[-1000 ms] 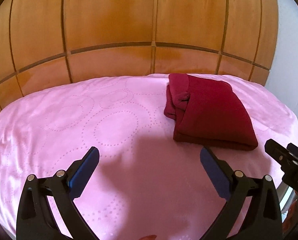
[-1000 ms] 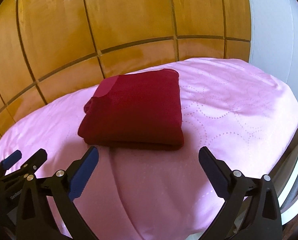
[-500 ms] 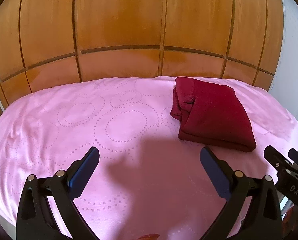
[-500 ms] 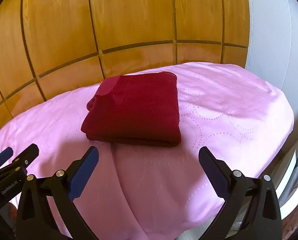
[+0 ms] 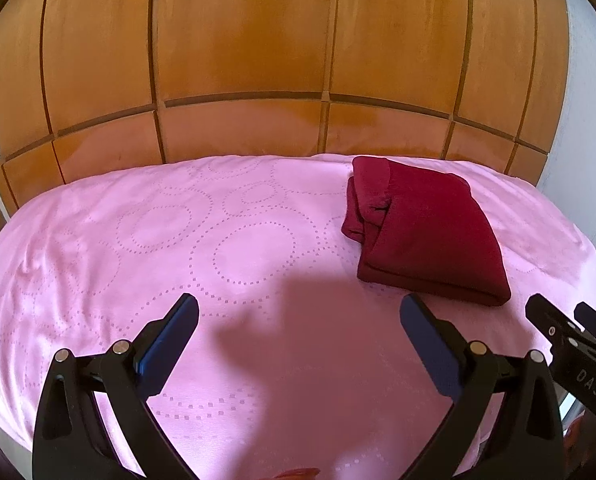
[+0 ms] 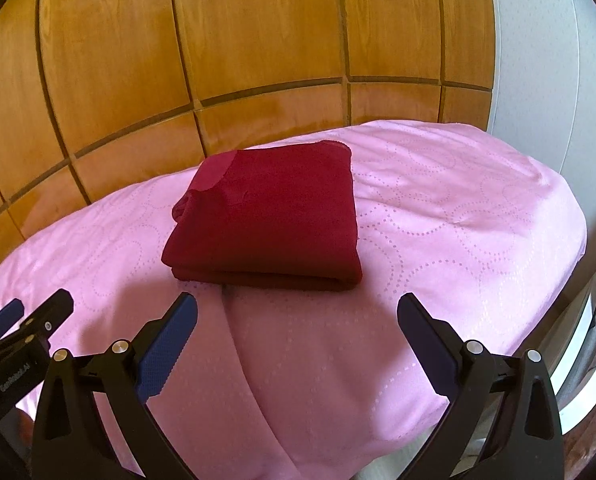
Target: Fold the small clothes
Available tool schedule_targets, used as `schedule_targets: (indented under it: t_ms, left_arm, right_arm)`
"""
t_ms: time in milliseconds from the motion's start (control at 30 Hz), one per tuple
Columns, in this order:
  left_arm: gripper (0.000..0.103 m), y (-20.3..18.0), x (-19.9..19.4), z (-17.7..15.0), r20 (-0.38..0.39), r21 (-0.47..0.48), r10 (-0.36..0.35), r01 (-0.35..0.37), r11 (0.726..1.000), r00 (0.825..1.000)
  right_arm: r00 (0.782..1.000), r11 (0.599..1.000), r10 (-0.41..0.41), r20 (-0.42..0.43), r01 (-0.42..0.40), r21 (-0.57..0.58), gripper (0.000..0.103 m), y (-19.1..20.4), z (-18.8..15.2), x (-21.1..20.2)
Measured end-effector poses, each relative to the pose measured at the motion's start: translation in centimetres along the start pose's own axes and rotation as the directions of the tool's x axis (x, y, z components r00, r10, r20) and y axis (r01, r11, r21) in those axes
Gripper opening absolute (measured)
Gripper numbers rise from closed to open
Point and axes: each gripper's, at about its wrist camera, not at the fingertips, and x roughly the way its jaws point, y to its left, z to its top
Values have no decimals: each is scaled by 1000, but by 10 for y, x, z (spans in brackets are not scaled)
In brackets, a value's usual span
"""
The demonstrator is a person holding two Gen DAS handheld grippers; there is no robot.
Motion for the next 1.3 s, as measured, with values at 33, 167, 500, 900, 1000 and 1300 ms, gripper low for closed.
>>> schedule_targets:
  t_ms: [33,167,500,900,1000,1300]
  left_arm:
    - [101,-1,-1,0,0,2,-1,1,1000,1000]
    - [101,-2,-2,0,1,1,-6,6,1000,1000]
    - [101,-3,-3,0,6,-1,1,-1,1000,1000]
    - [101,-2,-1,-1,-3,12,2,-2,1000,1000]
    - [101,-3,-1,-1,-4,29,3,-3,1000,1000]
    - [101,-3,-4,-3,12,21,10,-10,1000,1000]
  right_arm:
    - [1000,1000,1,0,-1,1,99,0,0,0]
    - [1000,1000,-1,-2,1,0,99,-1,0,0]
    - [1000,1000,3,1,-3,1,99,0,2,-1]
    - [1000,1000,-2,-11,2,5,99,-2,3,5]
    - [1000,1000,-4,-11,4,6,99,-2,3,5]
    - [1000,1000,1,-16,-1,4,99,-2,1,6]
